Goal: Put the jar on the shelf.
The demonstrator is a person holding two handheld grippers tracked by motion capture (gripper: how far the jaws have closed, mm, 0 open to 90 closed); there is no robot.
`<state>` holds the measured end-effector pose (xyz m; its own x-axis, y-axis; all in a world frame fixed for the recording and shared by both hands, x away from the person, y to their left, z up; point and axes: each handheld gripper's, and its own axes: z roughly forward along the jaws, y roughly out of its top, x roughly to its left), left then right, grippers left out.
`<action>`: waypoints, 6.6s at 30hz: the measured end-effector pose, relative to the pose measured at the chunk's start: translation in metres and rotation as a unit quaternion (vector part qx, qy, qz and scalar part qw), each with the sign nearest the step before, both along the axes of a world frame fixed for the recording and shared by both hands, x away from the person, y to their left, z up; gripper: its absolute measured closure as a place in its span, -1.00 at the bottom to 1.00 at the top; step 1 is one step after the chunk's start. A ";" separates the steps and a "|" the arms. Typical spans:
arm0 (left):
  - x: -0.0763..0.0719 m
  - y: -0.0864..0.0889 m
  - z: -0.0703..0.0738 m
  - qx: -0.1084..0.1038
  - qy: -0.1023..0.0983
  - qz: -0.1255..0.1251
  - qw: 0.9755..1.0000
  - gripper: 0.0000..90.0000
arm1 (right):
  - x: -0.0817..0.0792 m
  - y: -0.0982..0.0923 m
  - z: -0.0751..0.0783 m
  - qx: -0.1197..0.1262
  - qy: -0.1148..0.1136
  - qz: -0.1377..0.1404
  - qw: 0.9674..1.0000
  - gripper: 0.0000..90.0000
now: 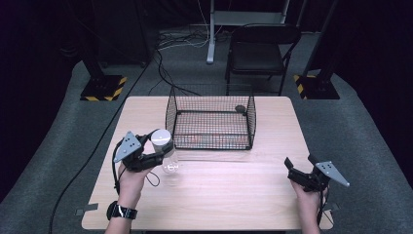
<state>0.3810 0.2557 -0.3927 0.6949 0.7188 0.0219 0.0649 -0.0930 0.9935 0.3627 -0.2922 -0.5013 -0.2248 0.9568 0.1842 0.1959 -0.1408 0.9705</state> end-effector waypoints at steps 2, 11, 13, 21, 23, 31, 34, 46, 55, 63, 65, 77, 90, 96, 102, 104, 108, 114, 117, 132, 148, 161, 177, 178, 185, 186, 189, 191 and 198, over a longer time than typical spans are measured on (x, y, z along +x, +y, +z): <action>0.000 0.001 0.006 -0.002 0.000 0.000 1.000 -0.28 | 0.000 0.000 0.000 0.001 0.000 0.000 1.000 -1.00; -0.001 0.002 0.039 0.006 -0.018 -0.005 1.000 -0.28 | 0.000 0.001 -0.001 -0.003 0.002 0.002 1.000 -1.00; -0.002 0.002 0.045 0.005 -0.021 -0.006 1.000 -0.28 | 0.000 0.001 -0.001 -0.002 0.002 0.002 1.000 -1.00; -0.001 0.000 0.061 0.004 -0.029 -0.008 1.000 -0.28 | 0.000 0.001 -0.001 -0.001 0.001 0.002 1.000 -1.00; -0.001 0.000 0.063 0.004 -0.031 -0.009 0.999 -0.28 | 0.000 0.001 -0.001 -0.001 0.001 0.002 1.000 -1.00; 0.001 -0.002 0.063 0.004 -0.027 -0.009 1.000 -0.28 | 0.000 0.000 -0.001 0.000 0.002 0.001 1.000 -1.00; 0.002 -0.002 0.064 0.001 -0.026 -0.010 1.000 -0.28 | 0.000 0.000 -0.001 0.000 0.002 0.001 1.000 -1.00; 0.013 -0.012 0.073 -0.001 -0.031 -0.011 0.999 -0.28 | 0.000 0.000 -0.001 0.001 0.001 0.001 1.000 -1.00; 0.034 -0.030 0.077 -0.003 -0.033 -0.006 0.999 -0.28 | -0.001 0.000 0.000 0.004 -0.001 0.002 1.000 -1.00; 0.057 -0.049 0.082 0.000 -0.036 0.001 0.999 -0.28 | -0.001 -0.002 0.000 0.009 -0.002 0.002 1.000 -1.00; 0.064 -0.054 0.082 -0.001 -0.034 0.002 0.999 -0.28 | -0.001 -0.002 0.000 0.011 -0.003 0.002 1.000 -1.00; 0.099 -0.073 0.082 -0.006 -0.029 0.015 0.999 -0.28 | -0.001 -0.005 -0.001 0.021 -0.003 0.001 1.000 -1.00; 0.122 -0.087 0.083 -0.010 -0.034 0.026 0.999 -0.28 | -0.001 -0.005 -0.002 0.026 -0.001 0.003 1.000 -1.00; 0.126 -0.092 0.083 -0.009 -0.038 0.028 0.999 -0.28 | -0.001 -0.006 -0.002 0.029 -0.001 0.004 1.000 -1.00; 0.128 -0.097 0.081 -0.013 -0.043 0.026 0.999 -0.28 | -0.001 -0.005 -0.002 0.028 -0.002 0.005 1.000 -1.00; 0.129 -0.098 0.079 -0.015 -0.043 0.024 0.999 -0.28 | -0.001 -0.005 -0.002 0.028 -0.001 0.005 1.000 -1.00; 0.132 -0.101 0.073 -0.017 -0.039 0.026 0.999 -0.28 | -0.001 -0.005 -0.002 0.028 -0.001 0.005 1.000 -1.00; 0.136 -0.102 0.060 -0.014 -0.029 0.032 0.999 -0.28 | -0.001 -0.005 -0.003 0.029 -0.001 0.006 1.000 -1.00; 0.138 -0.101 0.053 -0.015 -0.026 0.037 0.999 -0.28 | -0.001 -0.005 -0.002 0.029 -0.001 0.006 1.000 -1.00; 0.144 -0.102 0.015 -0.012 -0.012 0.049 0.999 -0.28 | -0.001 -0.004 -0.003 0.027 0.000 0.008 1.000 -1.00; 0.147 -0.107 -0.014 -0.011 -0.001 0.055 0.998 -0.28 | -0.001 -0.004 -0.003 0.027 0.001 0.009 1.000 -1.00; 0.147 -0.112 -0.028 -0.006 -0.002 0.056 0.998 -0.28 | 0.000 -0.004 -0.003 0.027 0.001 0.009 1.000 -1.00; 0.145 -0.116 -0.040 0.003 -0.007 0.061 0.998 -0.28 | 0.000 -0.004 -0.004 0.027 0.002 0.010 1.000 -1.00; 0.145 -0.116 -0.040 0.003 -0.007 0.061 0.998 -0.28 | 0.000 -0.004 -0.004 0.027 0.002 0.010 1.000 -1.00; 0.145 -0.116 -0.042 0.001 -0.009 0.061 0.998 -0.28 | 0.000 -0.004 -0.004 0.026 0.002 0.010 1.000 -1.00; 0.145 -0.116 -0.042 0.001 -0.009 0.061 0.998 -0.28 | 0.000 -0.004 -0.004 0.026 0.002 0.010 1.000 -1.00; 0.145 -0.117 -0.042 0.001 -0.011 0.061 0.998 -0.28 | 0.000 -0.004 -0.004 0.026 0.002 0.010 1.000 -1.00; 0.145 -0.117 -0.043 0.000 -0.009 0.062 0.998 -0.28 | 0.000 -0.004 -0.004 0.026 0.002 0.010 1.000 -1.00; 0.144 -0.116 -0.043 -0.003 -0.010 0.061 0.998 -0.28 | 0.000 -0.003 -0.004 0.025 0.002 0.012 1.000 -1.00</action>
<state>0.5248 0.1399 -0.4360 0.6017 0.7981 0.0307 0.0546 -0.0795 0.9953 0.3624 -0.2952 -0.5048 -0.2463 0.9410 0.2319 0.2029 -0.1839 0.9618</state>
